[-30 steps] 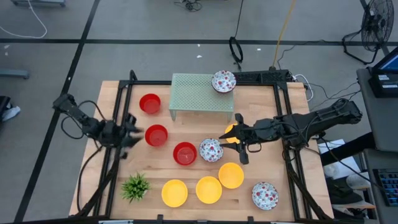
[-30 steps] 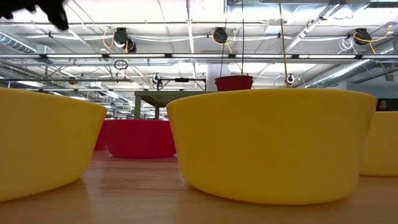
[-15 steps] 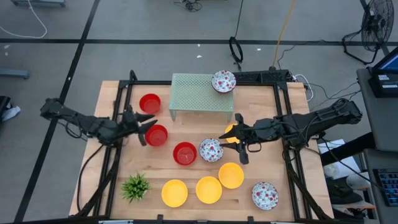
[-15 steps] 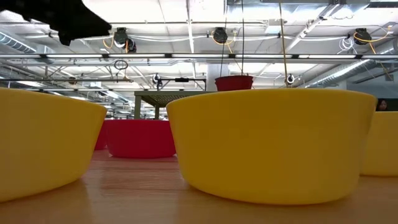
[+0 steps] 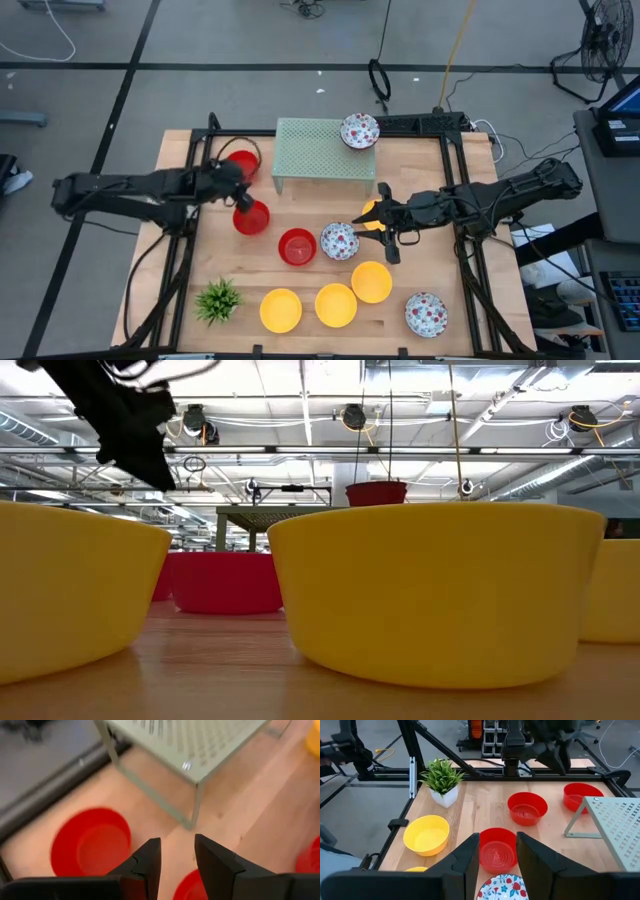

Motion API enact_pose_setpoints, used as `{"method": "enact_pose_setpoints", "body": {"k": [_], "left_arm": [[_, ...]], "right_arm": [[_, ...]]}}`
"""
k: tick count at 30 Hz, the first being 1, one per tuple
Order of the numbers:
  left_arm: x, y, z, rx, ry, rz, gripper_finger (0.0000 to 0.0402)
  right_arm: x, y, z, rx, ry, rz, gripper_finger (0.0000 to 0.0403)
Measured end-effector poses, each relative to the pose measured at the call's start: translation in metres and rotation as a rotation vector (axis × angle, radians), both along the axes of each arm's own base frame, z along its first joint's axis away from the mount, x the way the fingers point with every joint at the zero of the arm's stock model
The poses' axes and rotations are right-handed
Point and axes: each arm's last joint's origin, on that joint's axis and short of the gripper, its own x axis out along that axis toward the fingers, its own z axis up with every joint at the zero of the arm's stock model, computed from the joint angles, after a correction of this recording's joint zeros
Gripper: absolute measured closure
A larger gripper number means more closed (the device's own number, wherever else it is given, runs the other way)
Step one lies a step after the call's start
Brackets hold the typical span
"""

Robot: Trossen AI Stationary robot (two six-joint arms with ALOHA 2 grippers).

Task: Pick & Place Mini bowls
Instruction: Put the red bowl on the shelf

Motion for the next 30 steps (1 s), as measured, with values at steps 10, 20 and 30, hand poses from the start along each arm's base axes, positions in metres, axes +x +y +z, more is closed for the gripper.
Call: {"method": "enact_pose_setpoints", "body": {"k": [10, 20, 30], "left_arm": [[0.011, 0.044, -0.028, -0.084, 0.199, 0.128, 0.0279], [0.017, 0.072, -0.058, -0.198, 0.337, 0.197, 0.0279], [0.027, 0.082, -0.068, -0.222, 0.328, 0.071, 0.0279]], "right_arm": [[0.0, 0.0, 0.0, -0.004, 0.002, 0.002, 0.0289], [0.0, 0.0, 0.0, -0.005, 0.003, 0.006, 0.0289], [0.0, -0.001, 0.0, -0.027, 0.001, 0.012, 0.0289]]}}
